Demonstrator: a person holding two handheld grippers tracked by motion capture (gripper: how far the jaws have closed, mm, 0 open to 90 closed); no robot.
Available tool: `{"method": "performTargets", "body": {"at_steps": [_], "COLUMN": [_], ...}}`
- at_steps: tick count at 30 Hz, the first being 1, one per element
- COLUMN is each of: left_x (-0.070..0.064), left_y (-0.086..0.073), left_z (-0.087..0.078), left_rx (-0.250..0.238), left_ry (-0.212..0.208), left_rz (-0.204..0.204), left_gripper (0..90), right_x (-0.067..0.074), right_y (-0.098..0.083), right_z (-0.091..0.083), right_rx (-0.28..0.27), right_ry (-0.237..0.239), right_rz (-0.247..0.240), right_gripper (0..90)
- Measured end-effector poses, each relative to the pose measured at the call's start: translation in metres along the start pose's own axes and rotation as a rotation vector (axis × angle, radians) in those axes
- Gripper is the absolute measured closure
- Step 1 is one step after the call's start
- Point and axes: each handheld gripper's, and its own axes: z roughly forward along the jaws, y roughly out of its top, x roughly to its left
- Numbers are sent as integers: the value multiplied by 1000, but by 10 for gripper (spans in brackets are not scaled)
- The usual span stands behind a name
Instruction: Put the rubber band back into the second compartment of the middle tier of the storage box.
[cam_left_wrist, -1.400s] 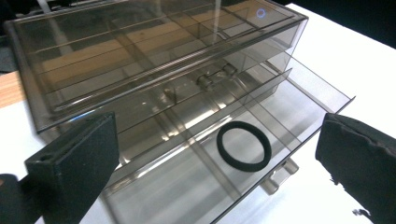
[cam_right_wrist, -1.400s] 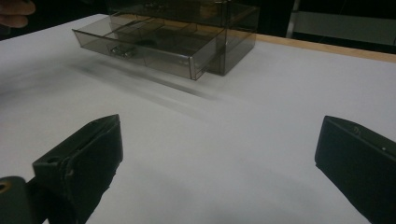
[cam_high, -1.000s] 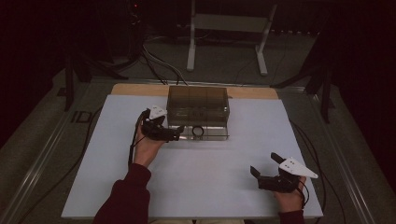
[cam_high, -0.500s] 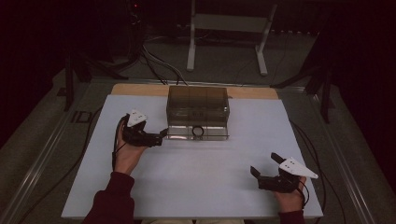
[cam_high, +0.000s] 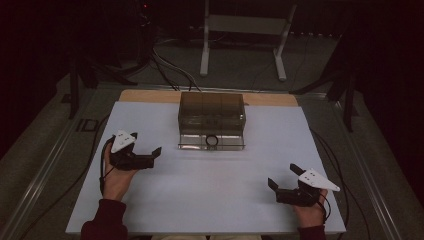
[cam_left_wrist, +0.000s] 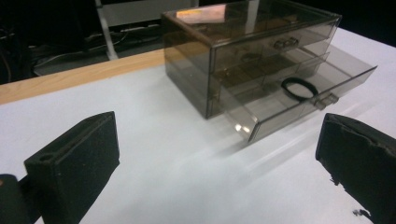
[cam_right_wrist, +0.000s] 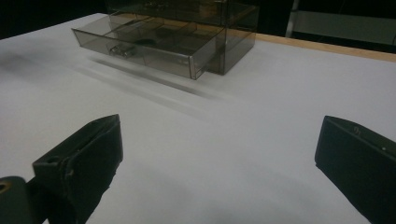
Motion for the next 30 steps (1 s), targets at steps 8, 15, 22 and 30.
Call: {"method": "performTargets", "body": {"at_steps": [8,15,22,30], "left_x": [5,6,4,3], "left_y": [-23,-39,-48,-56], "left_z": [-14,-19,-25,-31], "left_rx": [10,19,22,7], "left_ry": [27,35,48,58], "left_rz": [-12,-29,-31,-38], "left_gripper": [3,3,3,3], "right_x": [0,1,1,2], "right_y": [-1,-1,-1,0], "right_z": [1,2,2,3], "right_rx": [7,11,12,21], "right_ry": [0,1,2,4], "right_rz": [0,1,-2,-7], "right_gripper": [15,15,15,15]}}
